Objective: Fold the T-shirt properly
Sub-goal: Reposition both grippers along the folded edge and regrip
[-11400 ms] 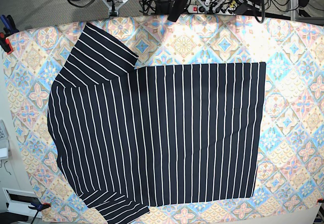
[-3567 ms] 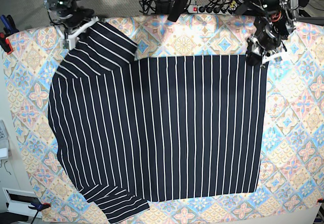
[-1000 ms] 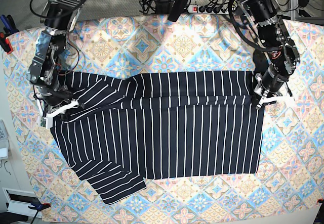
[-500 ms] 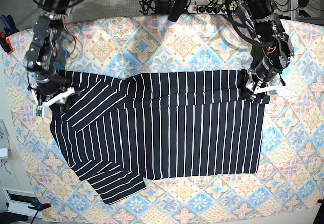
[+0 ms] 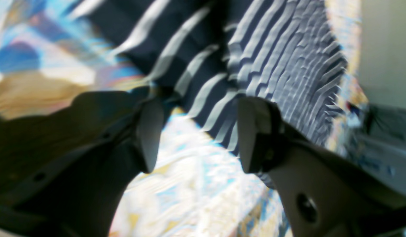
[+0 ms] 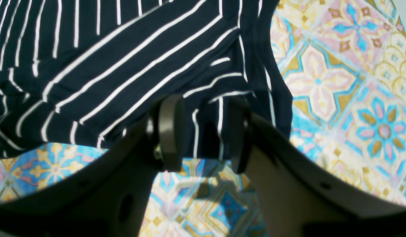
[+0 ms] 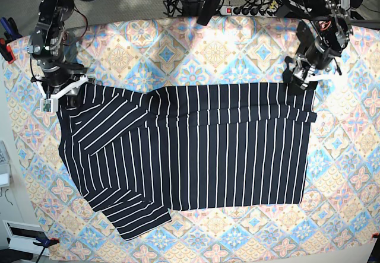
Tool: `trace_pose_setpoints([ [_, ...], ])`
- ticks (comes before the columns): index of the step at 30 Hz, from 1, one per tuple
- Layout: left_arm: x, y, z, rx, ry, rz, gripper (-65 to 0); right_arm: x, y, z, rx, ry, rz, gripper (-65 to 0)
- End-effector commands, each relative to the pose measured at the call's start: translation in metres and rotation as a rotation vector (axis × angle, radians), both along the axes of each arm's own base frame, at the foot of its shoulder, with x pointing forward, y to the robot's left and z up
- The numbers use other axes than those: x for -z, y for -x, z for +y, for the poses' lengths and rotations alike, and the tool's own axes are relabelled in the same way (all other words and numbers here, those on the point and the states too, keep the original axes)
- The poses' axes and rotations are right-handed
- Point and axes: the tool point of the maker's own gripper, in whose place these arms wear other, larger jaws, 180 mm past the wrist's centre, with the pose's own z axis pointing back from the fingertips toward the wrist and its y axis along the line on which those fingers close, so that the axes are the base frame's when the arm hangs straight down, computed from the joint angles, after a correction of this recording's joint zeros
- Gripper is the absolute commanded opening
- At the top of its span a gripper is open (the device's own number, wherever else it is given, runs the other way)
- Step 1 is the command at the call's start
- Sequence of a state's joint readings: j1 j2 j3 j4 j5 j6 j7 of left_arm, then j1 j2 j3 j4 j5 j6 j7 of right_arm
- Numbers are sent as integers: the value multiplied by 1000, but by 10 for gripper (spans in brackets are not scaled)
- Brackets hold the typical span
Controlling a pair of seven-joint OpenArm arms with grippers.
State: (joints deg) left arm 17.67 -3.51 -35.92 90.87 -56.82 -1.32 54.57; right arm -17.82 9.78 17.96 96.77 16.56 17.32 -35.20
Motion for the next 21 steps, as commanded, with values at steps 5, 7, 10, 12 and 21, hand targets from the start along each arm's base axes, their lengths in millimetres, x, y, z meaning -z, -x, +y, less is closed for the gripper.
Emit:
trace_pose_setpoints([
  [5, -8, 1, 17, -60, -11, -30, -294, -10, -5, -1, -5, 8, -39, -436],
  [7, 2, 2, 16, -75, 15, -14, -294, -10, -5, -1, -6, 7, -39, -436],
  [10, 19, -3, 14, -100, 65, 11, -294, -9, -5, 0, -6, 6, -38, -436],
  [12, 27, -5, 13, -110, 90, 26, -294, -10, -5, 0, -6, 4, -38, -436],
  [21, 47, -24, 10, -167, 150, 32, -295, -10, -5, -1, -4, 5, -38, -436],
])
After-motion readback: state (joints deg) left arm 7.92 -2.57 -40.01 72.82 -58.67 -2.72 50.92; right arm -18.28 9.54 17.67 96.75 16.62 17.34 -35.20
